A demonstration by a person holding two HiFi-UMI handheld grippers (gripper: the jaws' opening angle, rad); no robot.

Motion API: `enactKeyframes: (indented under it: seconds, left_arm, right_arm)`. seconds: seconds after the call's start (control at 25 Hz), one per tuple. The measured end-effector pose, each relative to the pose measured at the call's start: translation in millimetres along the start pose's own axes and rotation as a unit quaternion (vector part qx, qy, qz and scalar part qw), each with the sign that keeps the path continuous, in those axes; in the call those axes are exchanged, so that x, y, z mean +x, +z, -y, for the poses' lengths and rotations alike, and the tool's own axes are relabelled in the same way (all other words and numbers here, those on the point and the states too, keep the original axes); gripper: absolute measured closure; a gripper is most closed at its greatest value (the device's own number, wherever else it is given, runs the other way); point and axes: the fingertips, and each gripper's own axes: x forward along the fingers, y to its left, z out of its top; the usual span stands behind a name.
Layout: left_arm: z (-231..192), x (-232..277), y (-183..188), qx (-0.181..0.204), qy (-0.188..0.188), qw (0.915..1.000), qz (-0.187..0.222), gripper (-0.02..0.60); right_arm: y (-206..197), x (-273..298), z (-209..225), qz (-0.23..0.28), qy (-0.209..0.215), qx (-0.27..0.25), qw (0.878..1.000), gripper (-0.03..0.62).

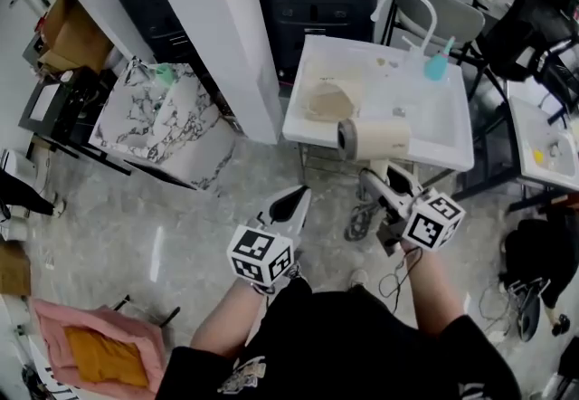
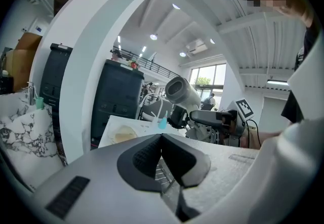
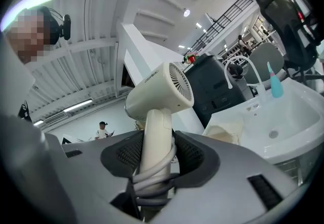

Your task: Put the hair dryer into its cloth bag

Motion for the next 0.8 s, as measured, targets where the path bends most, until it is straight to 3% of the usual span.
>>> enactKeyframes:
  seconds: [0.4, 0.8]
  left_arm:
    - [-79.1, -15.8, 9.1, -0.002, -0.045, 0.9989, -0.014, 0.578]
    - [-109.6, -16.4, 18.3, -0.009, -0.075, 0.9970, -0.014, 0.578]
  right_arm:
    - [-9.8, 68.0, -21.7, 0.022, -0.045, -0.005, 0.999, 0.411]
    - [-8.8, 85.2, -32.7, 0.033, -0.079, -0.008, 0.996, 0.411]
